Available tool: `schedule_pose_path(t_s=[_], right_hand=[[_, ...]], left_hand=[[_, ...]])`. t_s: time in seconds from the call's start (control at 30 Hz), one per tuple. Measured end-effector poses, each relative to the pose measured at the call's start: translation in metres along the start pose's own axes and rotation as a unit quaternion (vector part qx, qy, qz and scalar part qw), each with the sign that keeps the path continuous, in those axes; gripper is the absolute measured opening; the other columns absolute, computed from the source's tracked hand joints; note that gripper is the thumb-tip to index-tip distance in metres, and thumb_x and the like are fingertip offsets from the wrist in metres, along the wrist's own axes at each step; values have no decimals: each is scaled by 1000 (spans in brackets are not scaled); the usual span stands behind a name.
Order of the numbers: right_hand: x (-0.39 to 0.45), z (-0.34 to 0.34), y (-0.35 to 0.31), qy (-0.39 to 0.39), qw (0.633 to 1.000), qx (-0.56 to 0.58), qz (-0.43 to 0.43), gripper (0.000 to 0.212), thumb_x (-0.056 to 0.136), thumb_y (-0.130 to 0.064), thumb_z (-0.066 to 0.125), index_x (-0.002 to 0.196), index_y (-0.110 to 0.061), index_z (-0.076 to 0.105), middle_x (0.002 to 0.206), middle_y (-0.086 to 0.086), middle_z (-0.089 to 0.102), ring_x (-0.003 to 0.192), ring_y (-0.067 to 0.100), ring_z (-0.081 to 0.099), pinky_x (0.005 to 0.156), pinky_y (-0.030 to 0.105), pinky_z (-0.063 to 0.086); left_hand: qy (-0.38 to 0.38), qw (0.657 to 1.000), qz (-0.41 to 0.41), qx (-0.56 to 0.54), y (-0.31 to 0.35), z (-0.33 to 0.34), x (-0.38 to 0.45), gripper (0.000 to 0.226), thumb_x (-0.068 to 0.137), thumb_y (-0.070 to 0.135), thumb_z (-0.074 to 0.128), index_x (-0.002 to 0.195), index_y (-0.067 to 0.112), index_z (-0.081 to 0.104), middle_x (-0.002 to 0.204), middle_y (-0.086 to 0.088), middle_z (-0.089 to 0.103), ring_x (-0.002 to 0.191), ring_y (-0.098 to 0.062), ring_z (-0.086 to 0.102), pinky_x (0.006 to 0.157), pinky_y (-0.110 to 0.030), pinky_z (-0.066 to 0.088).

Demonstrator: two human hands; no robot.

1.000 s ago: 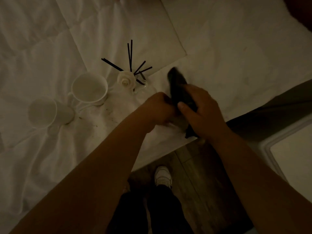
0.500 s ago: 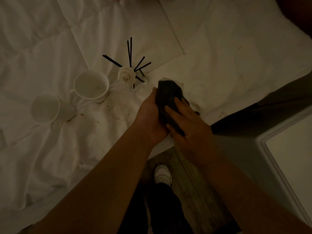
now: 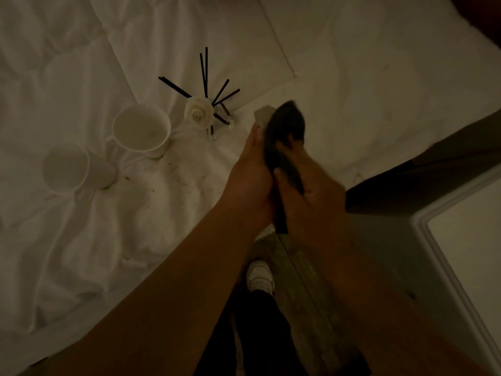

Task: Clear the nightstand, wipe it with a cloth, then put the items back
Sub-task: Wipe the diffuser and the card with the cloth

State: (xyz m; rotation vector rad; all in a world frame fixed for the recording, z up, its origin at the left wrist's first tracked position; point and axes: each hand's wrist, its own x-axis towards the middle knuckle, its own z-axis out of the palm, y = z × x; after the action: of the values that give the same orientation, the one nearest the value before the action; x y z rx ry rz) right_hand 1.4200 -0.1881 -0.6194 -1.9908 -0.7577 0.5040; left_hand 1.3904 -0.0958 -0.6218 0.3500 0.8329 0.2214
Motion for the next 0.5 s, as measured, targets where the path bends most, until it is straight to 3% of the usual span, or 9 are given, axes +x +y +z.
schedule_pose_path(t_s=[0.13, 0.2, 0.23, 0.33, 0.43, 0.5], right_hand=[[-7, 7, 0, 25, 998, -21, -58, 42, 94, -14, 53, 135, -20, 41, 139, -6, 37, 137, 25, 36, 110, 36, 32], [13, 4, 0, 47, 996, -42, -56, 37, 96, -19, 52, 132, -23, 47, 135, -9, 42, 133, 22, 42, 111, 43, 31], [27, 1, 0, 50, 998, -27, -34, 36, 96, -23, 51, 132, -26, 49, 135, -10, 46, 128, 14, 46, 109, 39, 36], [65, -10, 3, 42, 996, 39, 74, 35, 98, -33, 48, 133, -28, 52, 120, -15, 59, 98, -15, 54, 89, 11, 45], [87, -24, 11, 48, 969, 145, 195, 23, 99, -34, 46, 115, -27, 62, 101, -16, 64, 86, -7, 63, 77, 16, 52], [84, -32, 13, 57, 947, 217, 228, 15, 99, -33, 47, 100, -31, 62, 92, -16, 66, 78, -5, 66, 67, 14, 52]], left_hand=[[1, 999, -32, -14, 3, 1, 5, 52, 97, 48, 42, 133, 12, 53, 117, -14, 63, 104, -25, 62, 96, -37, 48], [-28, 999, -33, -18, -1, 3, 1, 47, 101, 43, 35, 132, 12, 52, 121, -13, 62, 110, -25, 61, 98, -36, 48], [-45, 999, -22, -10, -2, 4, 0, 46, 102, 39, 33, 135, 12, 50, 127, -14, 60, 116, -26, 58, 103, -39, 45], [-68, 995, 45, 66, -1, 6, 1, 46, 104, 29, 29, 143, 8, 38, 141, -21, 46, 130, -33, 46, 112, -49, 33], [-89, 979, 70, 170, -1, 4, 1, 44, 103, 23, 31, 145, 11, 35, 143, -17, 45, 131, -29, 45, 111, -49, 34], [-96, 973, 81, 195, 2, 1, 1, 35, 102, 25, 35, 134, 18, 48, 134, -12, 55, 123, -24, 54, 106, -46, 42]])
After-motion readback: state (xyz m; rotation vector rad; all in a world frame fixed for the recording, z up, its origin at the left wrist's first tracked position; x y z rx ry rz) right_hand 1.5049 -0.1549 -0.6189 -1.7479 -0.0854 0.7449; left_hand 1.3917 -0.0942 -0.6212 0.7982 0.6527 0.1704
